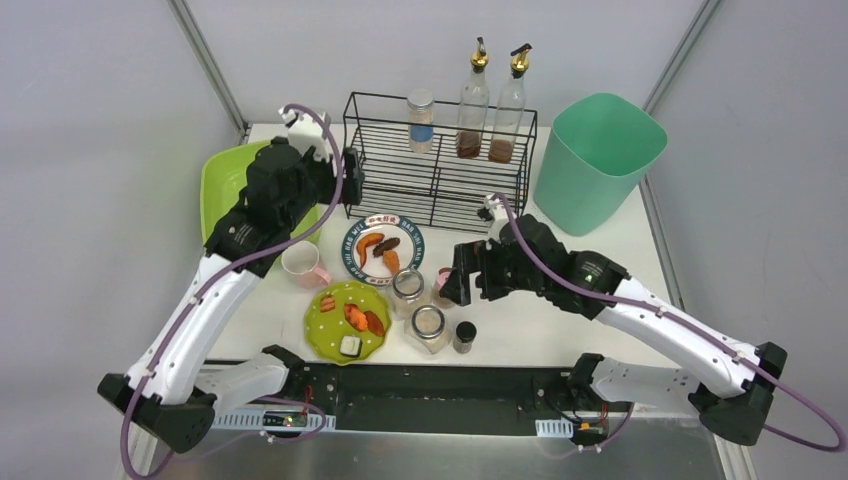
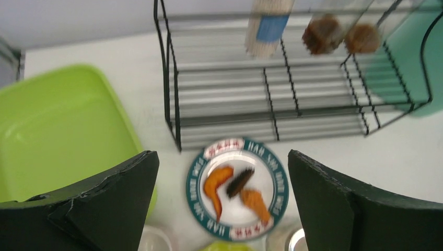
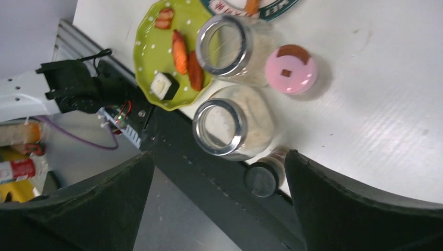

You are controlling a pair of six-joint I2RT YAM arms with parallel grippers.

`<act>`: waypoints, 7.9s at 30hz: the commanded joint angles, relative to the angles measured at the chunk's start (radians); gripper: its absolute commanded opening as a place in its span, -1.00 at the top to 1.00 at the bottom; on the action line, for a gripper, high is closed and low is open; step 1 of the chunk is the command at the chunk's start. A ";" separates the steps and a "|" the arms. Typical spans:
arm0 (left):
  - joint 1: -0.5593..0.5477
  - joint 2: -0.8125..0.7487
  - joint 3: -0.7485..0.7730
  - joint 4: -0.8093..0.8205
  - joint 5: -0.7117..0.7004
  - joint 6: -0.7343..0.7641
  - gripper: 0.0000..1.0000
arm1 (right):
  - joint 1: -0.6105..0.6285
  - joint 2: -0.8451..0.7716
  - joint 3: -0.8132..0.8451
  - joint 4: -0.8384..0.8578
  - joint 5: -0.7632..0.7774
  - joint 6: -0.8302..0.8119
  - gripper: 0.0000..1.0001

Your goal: Clear the kitchen counter

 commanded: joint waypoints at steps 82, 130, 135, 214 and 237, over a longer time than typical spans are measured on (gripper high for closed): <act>-0.002 -0.217 -0.376 -0.446 0.064 -0.214 -0.98 | 0.391 0.482 0.801 -0.527 0.529 0.005 0.69; -0.002 -0.189 -0.382 -0.446 0.060 -0.203 -0.98 | -0.496 0.940 1.255 -0.530 0.315 -0.096 0.60; -0.002 -0.189 -0.381 -0.446 0.061 -0.202 -0.98 | -0.515 0.980 1.270 -0.558 0.301 -0.098 0.51; 0.000 -0.465 -0.404 -0.423 -0.252 -0.241 -0.98 | 0.187 0.912 0.627 -0.263 0.270 0.070 -0.97; -0.001 -0.466 -0.406 -0.423 -0.251 -0.242 -0.98 | 0.215 0.869 0.634 -0.274 0.421 0.062 0.33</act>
